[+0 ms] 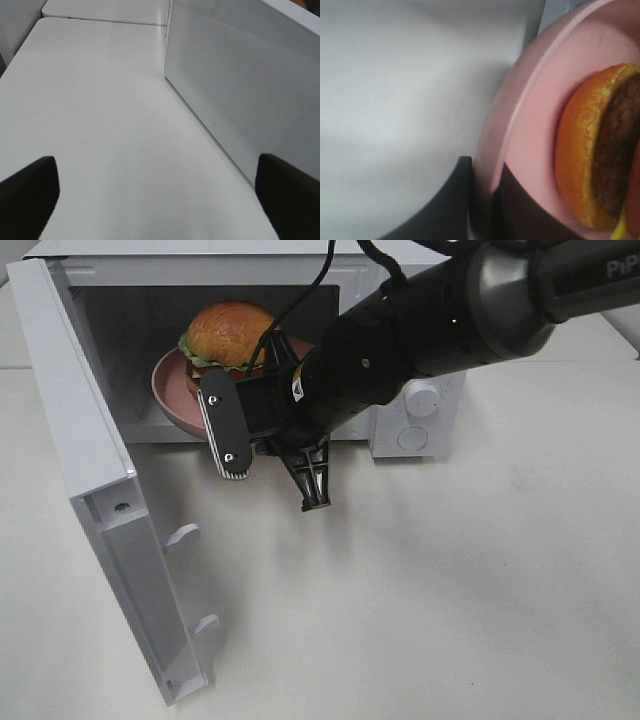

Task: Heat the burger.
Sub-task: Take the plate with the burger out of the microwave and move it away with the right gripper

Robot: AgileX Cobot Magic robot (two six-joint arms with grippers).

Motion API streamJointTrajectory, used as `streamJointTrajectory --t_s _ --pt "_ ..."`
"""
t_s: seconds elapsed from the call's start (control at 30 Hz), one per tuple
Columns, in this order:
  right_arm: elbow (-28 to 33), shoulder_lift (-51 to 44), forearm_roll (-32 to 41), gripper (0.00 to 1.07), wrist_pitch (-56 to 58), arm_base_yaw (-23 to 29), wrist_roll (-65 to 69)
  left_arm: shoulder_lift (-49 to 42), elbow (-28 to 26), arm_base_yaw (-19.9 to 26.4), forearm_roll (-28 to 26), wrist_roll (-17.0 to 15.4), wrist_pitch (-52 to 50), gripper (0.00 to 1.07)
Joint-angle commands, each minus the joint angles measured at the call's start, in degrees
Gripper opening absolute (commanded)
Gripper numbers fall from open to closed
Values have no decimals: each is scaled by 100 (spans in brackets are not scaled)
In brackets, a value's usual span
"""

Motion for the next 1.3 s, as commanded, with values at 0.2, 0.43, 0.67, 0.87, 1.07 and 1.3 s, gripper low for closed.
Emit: streamJointTrajectory --t_s 0.2,0.43,0.67,0.87,1.07,1.3 --pt "1089 -894 -327 0 -630 -52 23 -92 17 23 -17 6 -29 100" --pt "1845 -1490 -384 0 -974 -52 6 -92 17 23 -17 6 -29 100" --pt "2601 -2137 -384 0 -1049 -52 -97 -92 17 23 -17 6 -29 100" --pt "3203 -2825 -516 0 -1049 -52 -92 -92 17 23 -17 6 -29 100" --pt "3581 -3386 -533 0 -974 -52 -92 -92 17 23 -17 6 -29 100" --pt "4206 -4320 -544 0 -665 -52 -86 -92 17 23 -17 6 -29 100"
